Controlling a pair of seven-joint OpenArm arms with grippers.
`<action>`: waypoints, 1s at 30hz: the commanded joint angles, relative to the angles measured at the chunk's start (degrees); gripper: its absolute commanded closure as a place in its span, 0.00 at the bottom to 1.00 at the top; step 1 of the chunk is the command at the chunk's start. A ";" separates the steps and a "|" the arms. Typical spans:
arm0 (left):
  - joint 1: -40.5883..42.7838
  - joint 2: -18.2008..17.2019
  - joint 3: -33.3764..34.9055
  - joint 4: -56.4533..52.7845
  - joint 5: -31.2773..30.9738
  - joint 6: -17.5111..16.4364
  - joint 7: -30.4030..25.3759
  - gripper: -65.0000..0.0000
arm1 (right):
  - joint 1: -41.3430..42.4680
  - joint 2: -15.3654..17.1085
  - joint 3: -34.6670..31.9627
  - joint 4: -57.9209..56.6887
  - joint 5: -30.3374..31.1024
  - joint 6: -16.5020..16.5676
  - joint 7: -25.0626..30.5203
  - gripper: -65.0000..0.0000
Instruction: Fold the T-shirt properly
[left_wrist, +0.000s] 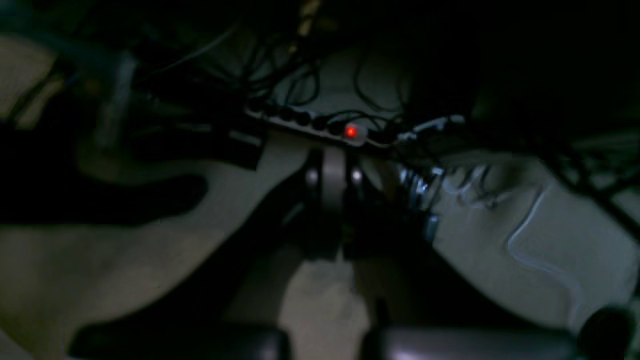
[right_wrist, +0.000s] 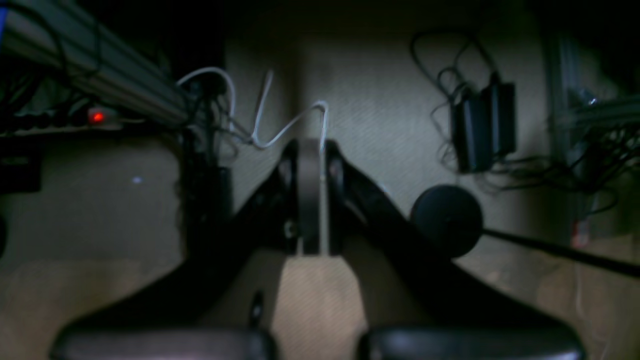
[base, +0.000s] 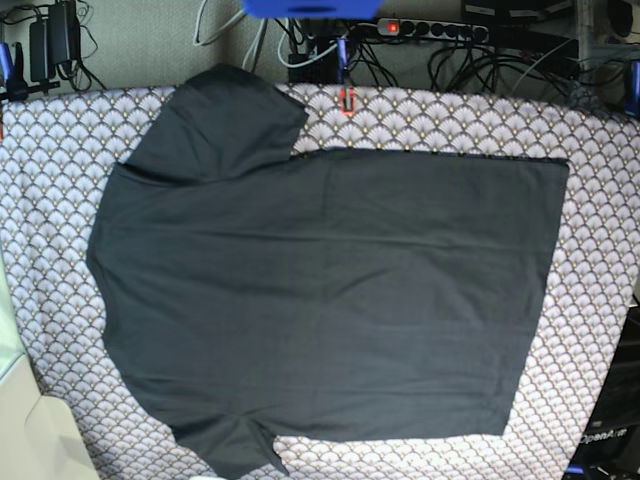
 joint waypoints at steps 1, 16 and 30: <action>1.75 0.19 0.03 -0.27 -1.15 -1.32 -3.06 1.00 | -1.84 0.75 0.17 0.90 0.49 0.30 1.50 1.00; 1.93 2.21 0.03 1.66 -6.86 -11.95 -5.08 1.00 | -22.76 -1.10 0.25 43.97 0.49 0.21 -3.08 1.00; 18.37 -1.57 -0.05 34.54 -6.78 -11.25 -4.55 1.00 | -29.62 -1.54 0.25 70.17 0.41 0.30 -21.80 1.00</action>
